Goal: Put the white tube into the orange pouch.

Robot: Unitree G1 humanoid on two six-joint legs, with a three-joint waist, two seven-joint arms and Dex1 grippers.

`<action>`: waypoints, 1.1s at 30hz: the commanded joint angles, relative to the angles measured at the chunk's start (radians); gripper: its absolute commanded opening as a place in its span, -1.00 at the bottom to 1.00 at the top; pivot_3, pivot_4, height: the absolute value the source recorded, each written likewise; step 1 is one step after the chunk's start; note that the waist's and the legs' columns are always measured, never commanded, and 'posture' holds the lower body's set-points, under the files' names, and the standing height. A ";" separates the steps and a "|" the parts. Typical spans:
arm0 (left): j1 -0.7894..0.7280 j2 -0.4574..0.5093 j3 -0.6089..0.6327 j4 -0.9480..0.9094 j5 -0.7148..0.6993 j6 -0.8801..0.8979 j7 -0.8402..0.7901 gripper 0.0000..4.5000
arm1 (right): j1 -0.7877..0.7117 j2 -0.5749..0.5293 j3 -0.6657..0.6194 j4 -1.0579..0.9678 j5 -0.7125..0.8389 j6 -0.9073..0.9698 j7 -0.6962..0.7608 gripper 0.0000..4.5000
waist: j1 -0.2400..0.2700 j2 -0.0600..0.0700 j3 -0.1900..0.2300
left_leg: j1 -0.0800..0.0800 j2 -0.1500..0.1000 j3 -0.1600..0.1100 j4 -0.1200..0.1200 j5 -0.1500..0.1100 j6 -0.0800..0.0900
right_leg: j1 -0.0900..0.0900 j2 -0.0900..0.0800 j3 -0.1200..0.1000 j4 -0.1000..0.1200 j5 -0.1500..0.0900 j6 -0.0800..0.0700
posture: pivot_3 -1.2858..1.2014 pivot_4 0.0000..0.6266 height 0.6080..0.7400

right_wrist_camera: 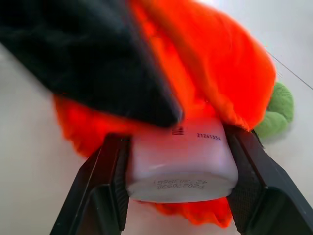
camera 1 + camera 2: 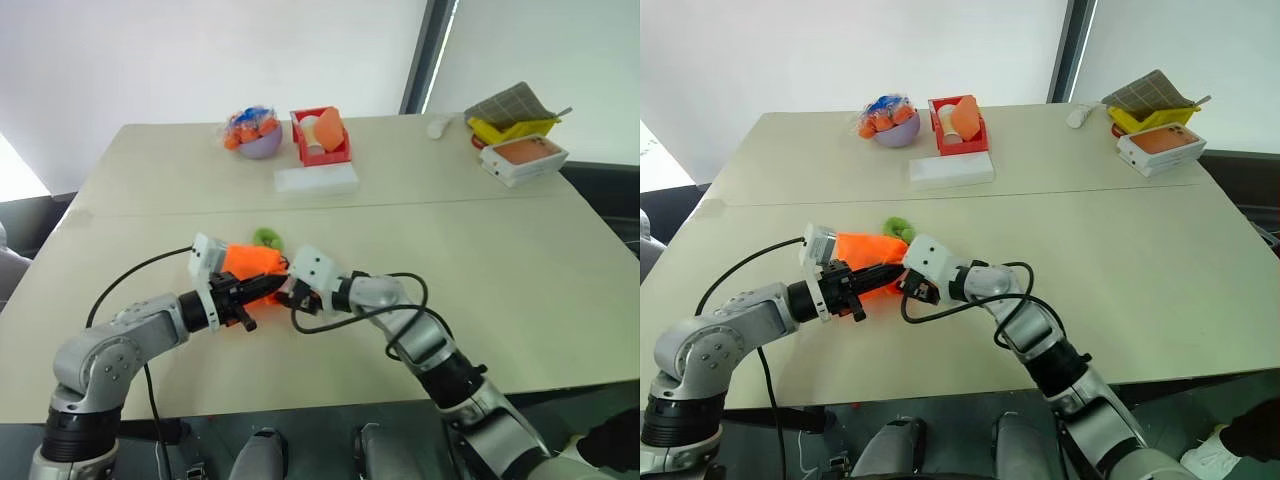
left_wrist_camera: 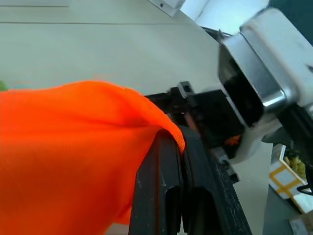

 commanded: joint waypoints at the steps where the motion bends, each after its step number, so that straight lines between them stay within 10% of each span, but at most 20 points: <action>1: 0.009 0.013 -0.012 -0.055 -0.005 -0.007 -0.017 -1.00 | -0.049 0.046 0.030 0.038 -0.032 -0.026 -0.012 -0.12 | 0.000 0.000 0.000 | 0.000 0.000 0.000 0.000 0.000 0.000 | 0.000 0.000 0.000 0.000 0.000 0.000 | 0.03 -0.52 1.00; 4: 0.018 0.011 -0.010 -0.054 -0.001 -0.015 -0.008 -1.00 | -0.054 0.040 0.064 0.050 -0.049 -0.065 0.035 -0.12 | 0.002 0.000 0.000 | 0.000 0.000 0.000 0.000 0.000 0.000 | 0.000 0.000 0.000 0.000 0.000 0.000 | 0.03 -0.52 1.00; 9: 0.048 0.024 0.014 -0.058 -0.002 -0.018 -0.013 -1.00 | -0.032 0.020 0.037 0.001 -0.018 -0.054 0.088 0.95 | 0.000 0.000 0.000 | 0.000 0.000 0.000 0.000 0.000 0.000 | 0.000 0.000 0.000 0.000 0.000 0.000 | 0.03 -0.52 1.00; 22: 0.279 0.206 0.157 -0.031 0.025 -0.040 -0.157 -1.00 | 0.127 -0.177 -0.143 -0.274 0.199 0.043 0.241 0.98 | -0.002 0.000 0.000 | 0.000 0.000 0.000 -0.001 0.000 0.000 | -0.002 -0.001 0.000 -0.001 -0.003 0.003 | 0.03 -0.52 1.00; 33: 0.336 0.311 0.186 0.042 0.137 -0.139 -0.286 -1.00 | 0.037 -0.061 -0.170 -0.076 0.149 0.039 0.055 0.98 | 0.000 0.004 0.002 | -0.003 0.000 0.002 -0.003 -0.001 -0.001 | -0.010 -0.003 0.001 -0.003 -0.001 -0.003 | 0.03 -0.52 1.00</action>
